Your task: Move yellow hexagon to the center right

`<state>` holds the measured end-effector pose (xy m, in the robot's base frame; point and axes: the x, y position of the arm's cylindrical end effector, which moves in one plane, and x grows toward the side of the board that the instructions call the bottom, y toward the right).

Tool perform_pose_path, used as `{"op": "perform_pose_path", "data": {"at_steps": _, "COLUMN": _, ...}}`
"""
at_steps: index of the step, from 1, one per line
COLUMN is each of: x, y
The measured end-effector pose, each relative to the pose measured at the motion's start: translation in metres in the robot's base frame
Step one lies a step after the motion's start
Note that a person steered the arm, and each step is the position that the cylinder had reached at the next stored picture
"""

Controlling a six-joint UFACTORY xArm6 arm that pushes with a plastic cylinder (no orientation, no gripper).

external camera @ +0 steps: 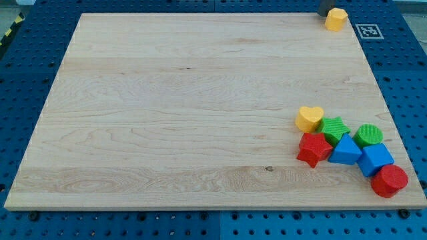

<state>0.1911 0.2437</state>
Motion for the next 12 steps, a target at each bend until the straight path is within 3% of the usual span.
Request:
{"op": "perform_pose_path", "data": {"at_steps": 5, "x": 0.000, "y": 0.040}}
{"op": "perform_pose_path", "data": {"at_steps": 10, "x": 0.056, "y": 0.024}}
{"op": "perform_pose_path", "data": {"at_steps": 12, "x": 0.107, "y": 0.000}}
